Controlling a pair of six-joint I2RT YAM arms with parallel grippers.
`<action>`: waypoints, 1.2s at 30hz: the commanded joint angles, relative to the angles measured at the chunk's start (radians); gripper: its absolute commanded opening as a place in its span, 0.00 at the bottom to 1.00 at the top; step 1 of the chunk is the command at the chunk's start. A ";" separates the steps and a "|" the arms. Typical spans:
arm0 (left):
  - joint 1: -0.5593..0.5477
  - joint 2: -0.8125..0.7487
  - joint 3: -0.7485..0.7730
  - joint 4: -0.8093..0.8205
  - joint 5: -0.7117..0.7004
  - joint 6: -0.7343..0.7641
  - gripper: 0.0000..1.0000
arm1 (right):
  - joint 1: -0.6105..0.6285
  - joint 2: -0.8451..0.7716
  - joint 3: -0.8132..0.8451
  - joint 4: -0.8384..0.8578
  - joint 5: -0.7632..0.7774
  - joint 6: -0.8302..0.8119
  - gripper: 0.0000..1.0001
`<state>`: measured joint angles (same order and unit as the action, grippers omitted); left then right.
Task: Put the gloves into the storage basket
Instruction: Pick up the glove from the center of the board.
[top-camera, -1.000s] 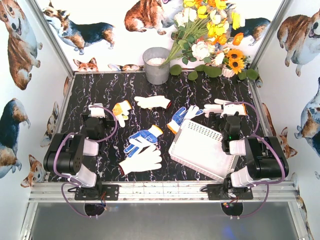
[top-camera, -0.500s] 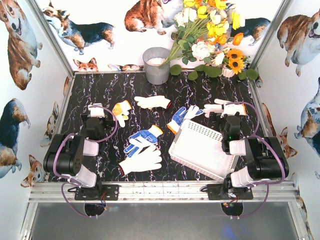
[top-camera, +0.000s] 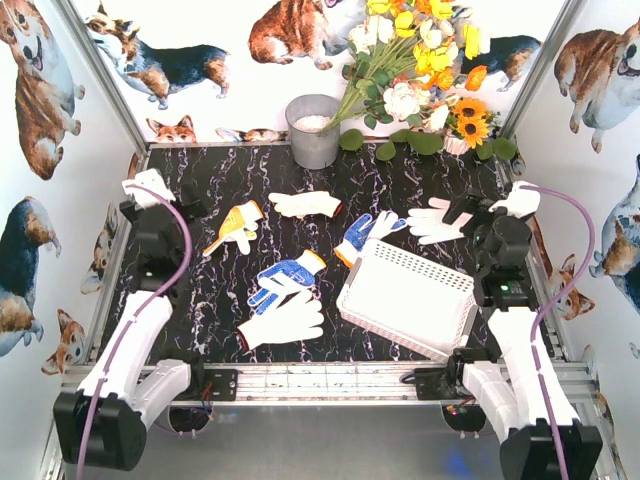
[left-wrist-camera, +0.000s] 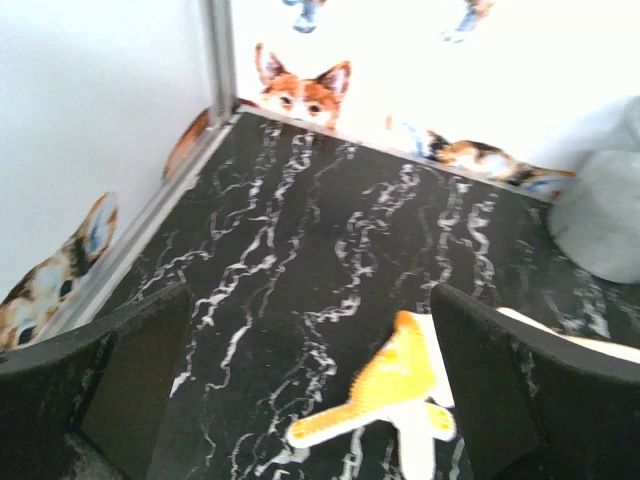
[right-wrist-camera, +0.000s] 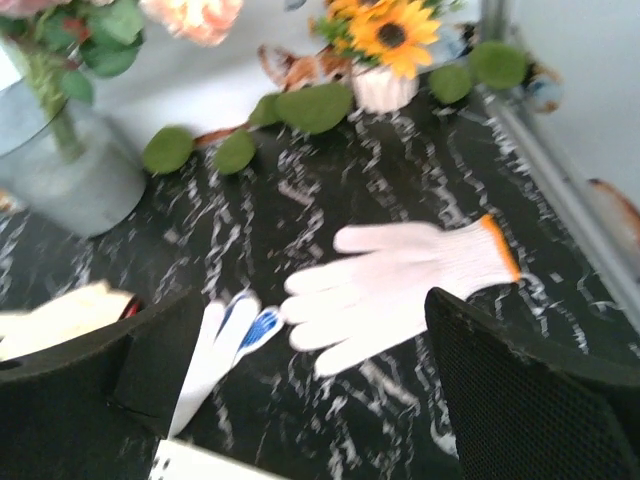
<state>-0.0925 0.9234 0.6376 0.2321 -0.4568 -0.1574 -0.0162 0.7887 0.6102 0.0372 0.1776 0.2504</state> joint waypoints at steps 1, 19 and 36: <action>-0.005 -0.021 0.177 -0.402 0.220 -0.076 1.00 | 0.009 -0.006 0.120 -0.315 -0.225 0.093 0.93; -0.394 0.000 0.107 -0.868 0.391 -0.476 0.97 | 0.672 0.024 0.251 -0.742 -0.159 0.344 0.84; -0.869 0.184 -0.001 -0.981 0.162 -0.936 0.53 | 0.747 0.054 0.233 -0.654 -0.196 0.438 0.82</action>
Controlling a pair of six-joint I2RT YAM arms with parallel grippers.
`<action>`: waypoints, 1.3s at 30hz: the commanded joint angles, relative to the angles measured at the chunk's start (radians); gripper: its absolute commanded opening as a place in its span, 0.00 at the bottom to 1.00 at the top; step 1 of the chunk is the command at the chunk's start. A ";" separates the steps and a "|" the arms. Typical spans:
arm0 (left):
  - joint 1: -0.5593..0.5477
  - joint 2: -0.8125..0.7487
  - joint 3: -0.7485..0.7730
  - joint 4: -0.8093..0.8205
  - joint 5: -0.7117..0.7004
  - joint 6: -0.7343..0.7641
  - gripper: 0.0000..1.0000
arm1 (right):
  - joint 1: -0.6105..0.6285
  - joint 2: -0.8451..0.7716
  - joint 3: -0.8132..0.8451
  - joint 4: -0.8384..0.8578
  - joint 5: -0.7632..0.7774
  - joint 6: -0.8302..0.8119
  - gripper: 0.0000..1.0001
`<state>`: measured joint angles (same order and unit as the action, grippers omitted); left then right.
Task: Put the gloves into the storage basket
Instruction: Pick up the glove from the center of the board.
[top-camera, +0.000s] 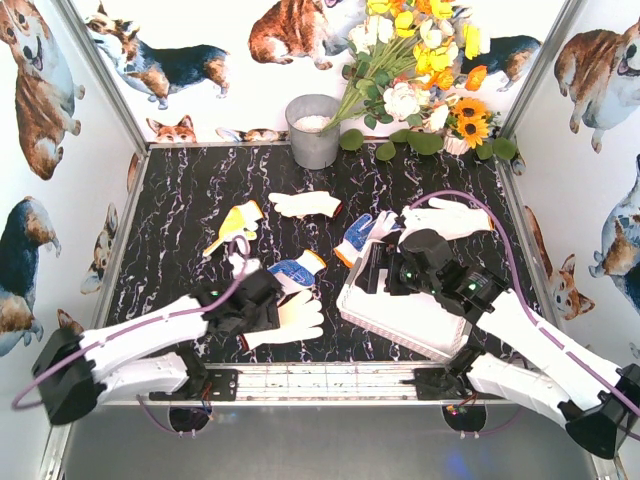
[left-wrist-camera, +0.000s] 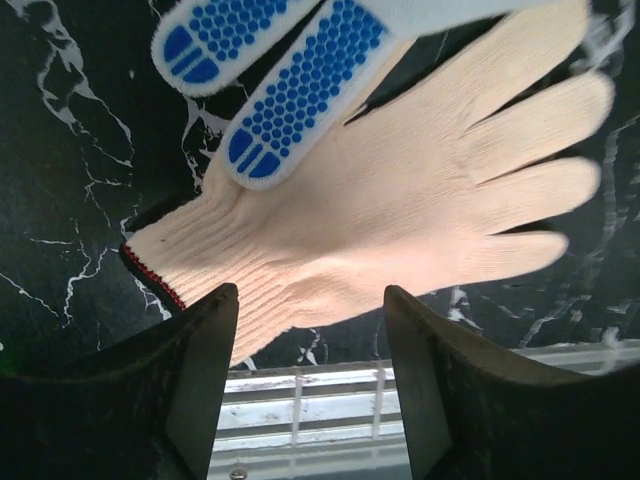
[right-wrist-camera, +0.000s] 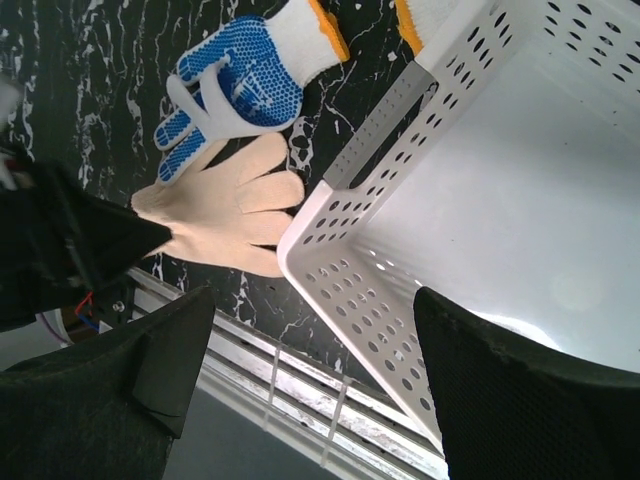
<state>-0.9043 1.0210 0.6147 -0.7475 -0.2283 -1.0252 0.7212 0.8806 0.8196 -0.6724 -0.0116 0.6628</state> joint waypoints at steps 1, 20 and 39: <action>-0.071 0.112 0.029 0.011 -0.065 -0.062 0.50 | 0.010 -0.044 0.021 0.055 -0.008 0.027 0.82; -0.161 0.258 -0.085 0.627 0.219 -0.140 0.47 | 0.028 -0.005 0.017 0.063 -0.031 0.064 0.82; -0.159 0.040 -0.094 0.176 -0.011 -0.060 0.47 | 0.118 0.134 0.062 0.126 -0.029 0.088 0.81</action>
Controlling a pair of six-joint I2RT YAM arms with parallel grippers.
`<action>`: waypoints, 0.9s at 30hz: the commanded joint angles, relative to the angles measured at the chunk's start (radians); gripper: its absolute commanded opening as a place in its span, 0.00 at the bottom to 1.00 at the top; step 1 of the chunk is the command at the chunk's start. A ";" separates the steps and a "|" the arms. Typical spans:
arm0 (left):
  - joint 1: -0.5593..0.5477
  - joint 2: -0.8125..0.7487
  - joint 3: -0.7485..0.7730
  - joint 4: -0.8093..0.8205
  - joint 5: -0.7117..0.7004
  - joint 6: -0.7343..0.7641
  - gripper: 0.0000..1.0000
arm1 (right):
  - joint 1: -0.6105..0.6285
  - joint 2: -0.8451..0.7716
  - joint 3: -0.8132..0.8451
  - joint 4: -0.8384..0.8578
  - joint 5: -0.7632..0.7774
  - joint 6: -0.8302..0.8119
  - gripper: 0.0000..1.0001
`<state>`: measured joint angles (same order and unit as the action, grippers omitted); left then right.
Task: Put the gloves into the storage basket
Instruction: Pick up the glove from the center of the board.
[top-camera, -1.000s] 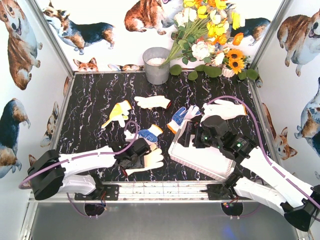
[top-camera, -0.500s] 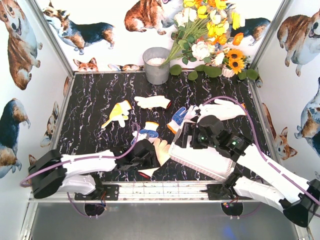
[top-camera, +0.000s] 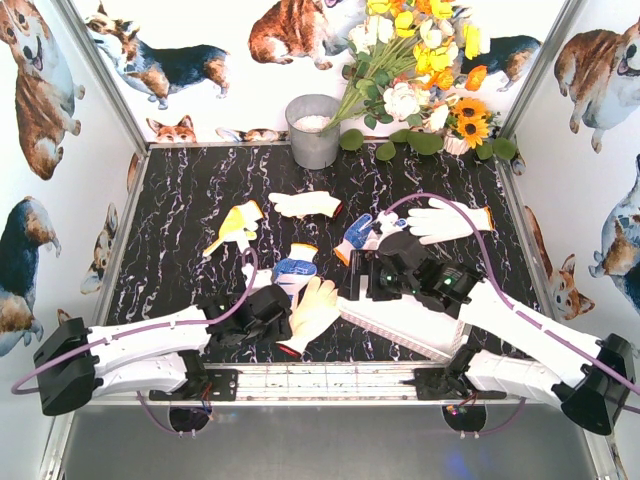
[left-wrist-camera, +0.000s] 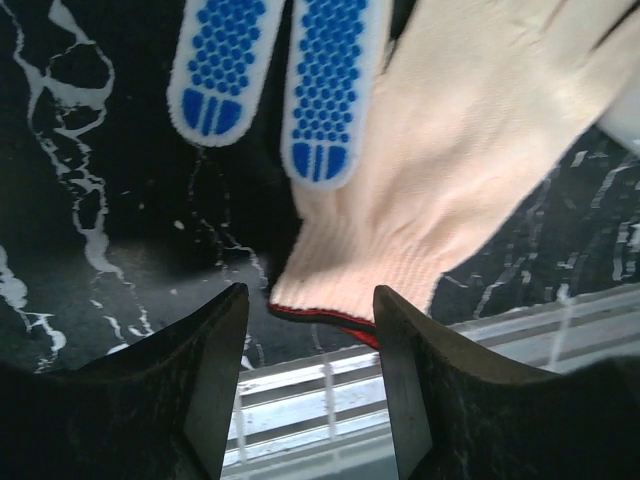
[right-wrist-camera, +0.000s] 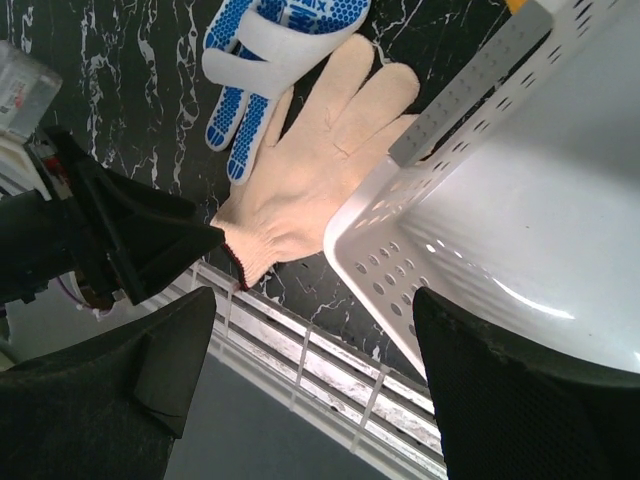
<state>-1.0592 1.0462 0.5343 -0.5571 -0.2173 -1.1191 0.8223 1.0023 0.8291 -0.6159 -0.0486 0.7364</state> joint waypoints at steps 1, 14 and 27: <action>-0.004 0.023 -0.010 -0.003 -0.023 0.044 0.46 | 0.019 0.019 0.054 0.073 0.005 0.016 0.81; -0.003 0.135 -0.013 0.095 -0.004 0.057 0.28 | 0.043 0.023 0.041 0.084 0.029 0.036 0.81; 0.265 0.292 0.097 0.317 0.061 0.207 0.00 | 0.044 -0.014 0.024 0.062 0.071 0.040 0.81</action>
<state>-0.9161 1.3022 0.5816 -0.3576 -0.1917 -0.9951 0.8585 1.0283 0.8303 -0.5941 -0.0174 0.7658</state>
